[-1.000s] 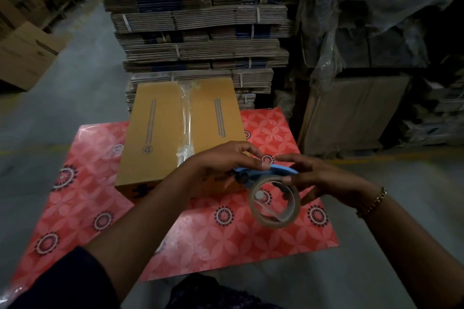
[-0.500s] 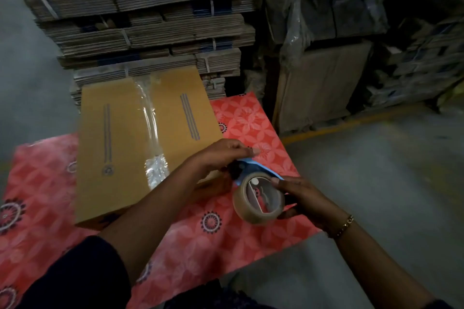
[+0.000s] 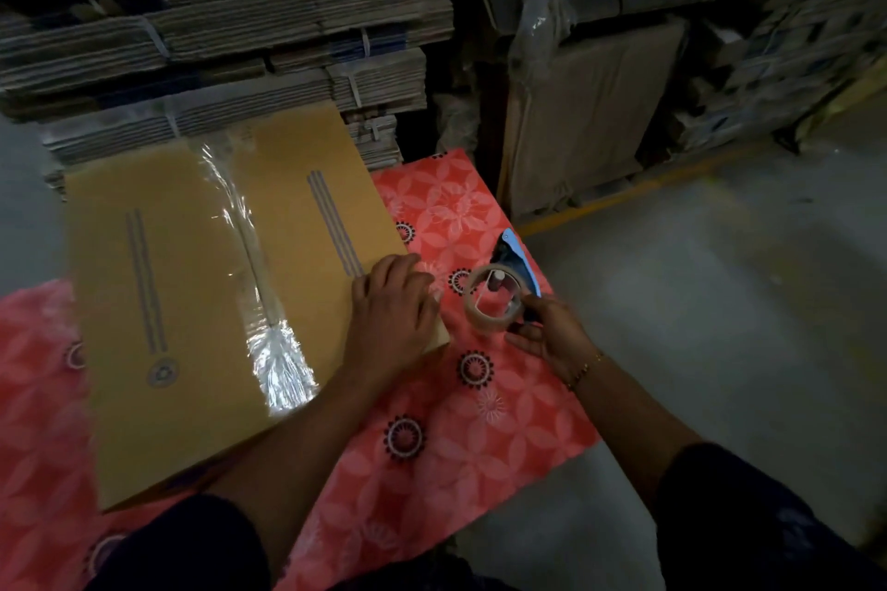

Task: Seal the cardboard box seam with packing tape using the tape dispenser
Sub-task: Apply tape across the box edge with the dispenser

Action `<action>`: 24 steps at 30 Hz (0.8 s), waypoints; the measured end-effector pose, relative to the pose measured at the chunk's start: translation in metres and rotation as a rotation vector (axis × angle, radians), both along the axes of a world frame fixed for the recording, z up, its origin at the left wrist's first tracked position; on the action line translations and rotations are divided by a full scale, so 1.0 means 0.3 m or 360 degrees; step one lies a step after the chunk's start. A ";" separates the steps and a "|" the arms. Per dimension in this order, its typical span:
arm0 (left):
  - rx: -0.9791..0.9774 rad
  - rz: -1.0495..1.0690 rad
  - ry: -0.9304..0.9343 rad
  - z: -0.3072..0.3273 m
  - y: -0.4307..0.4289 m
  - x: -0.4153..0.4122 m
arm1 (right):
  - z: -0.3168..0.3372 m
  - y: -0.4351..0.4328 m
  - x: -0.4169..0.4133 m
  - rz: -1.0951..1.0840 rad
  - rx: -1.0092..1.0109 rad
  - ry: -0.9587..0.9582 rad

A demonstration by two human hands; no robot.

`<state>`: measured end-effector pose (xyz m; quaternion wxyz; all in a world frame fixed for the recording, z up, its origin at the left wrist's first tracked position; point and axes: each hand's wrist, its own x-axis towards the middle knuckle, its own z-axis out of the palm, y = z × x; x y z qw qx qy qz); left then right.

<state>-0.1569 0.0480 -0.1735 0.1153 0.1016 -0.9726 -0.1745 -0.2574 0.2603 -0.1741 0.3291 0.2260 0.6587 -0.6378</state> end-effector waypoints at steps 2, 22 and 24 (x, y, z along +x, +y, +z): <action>-0.0004 -0.0003 -0.0016 0.003 -0.002 -0.002 | -0.041 -0.048 -0.032 0.0008 0.0032 -0.0045; -0.0075 0.0041 -0.0090 0.019 0.021 -0.008 | -0.171 -0.069 -0.228 0.0768 0.0897 0.0356; -0.0087 0.0043 -0.0082 0.020 0.023 -0.005 | -0.149 -0.046 -0.227 0.0910 0.0996 0.0567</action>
